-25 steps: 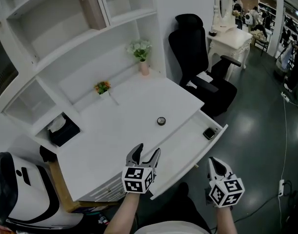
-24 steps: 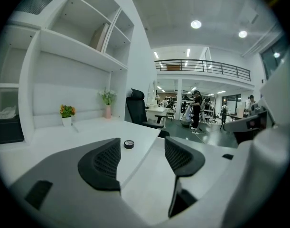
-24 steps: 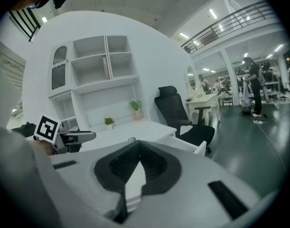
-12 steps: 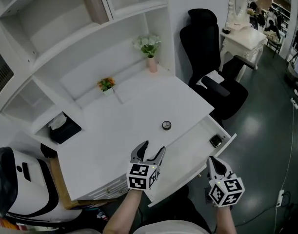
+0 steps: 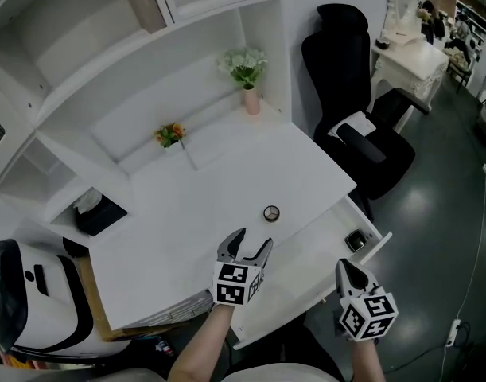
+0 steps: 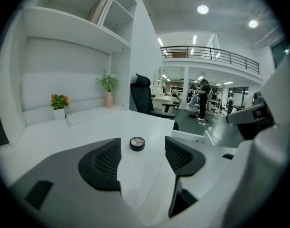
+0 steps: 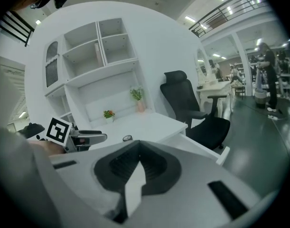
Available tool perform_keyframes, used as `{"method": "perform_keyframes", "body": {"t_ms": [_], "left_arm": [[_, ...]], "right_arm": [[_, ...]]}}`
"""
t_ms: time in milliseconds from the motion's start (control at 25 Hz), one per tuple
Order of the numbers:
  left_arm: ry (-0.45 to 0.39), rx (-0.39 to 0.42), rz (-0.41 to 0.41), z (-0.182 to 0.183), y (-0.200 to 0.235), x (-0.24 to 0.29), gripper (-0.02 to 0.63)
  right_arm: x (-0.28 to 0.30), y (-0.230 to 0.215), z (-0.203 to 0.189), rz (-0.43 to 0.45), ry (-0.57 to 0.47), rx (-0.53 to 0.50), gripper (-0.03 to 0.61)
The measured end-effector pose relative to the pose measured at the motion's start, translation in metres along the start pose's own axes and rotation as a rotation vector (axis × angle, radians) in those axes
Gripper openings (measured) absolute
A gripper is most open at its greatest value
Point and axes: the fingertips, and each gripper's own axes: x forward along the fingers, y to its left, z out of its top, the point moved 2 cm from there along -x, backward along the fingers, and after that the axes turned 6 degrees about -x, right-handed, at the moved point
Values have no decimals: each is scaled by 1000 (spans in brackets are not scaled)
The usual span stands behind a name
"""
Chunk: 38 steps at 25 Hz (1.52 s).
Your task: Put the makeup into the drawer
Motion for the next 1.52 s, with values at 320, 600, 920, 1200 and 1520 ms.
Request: {"method": "perform_keyframes", "body": {"t_ms": [320, 600, 920, 1200, 1520], "left_arm": [[61, 8, 26, -3, 6, 43, 293], [113, 5, 36, -8, 9, 78, 293], [171, 24, 55, -15, 10, 106, 302], [220, 34, 56, -19, 11, 124, 302], [256, 17, 58, -19, 12, 135, 287]], "right_arm": [[18, -23, -5, 3, 44, 18, 3], [27, -37, -4, -1, 64, 28, 3], [33, -53, -8, -10, 80, 49, 3], [35, -62, -10, -18, 91, 68, 2], [32, -71, -11, -29, 86, 82, 3]]}}
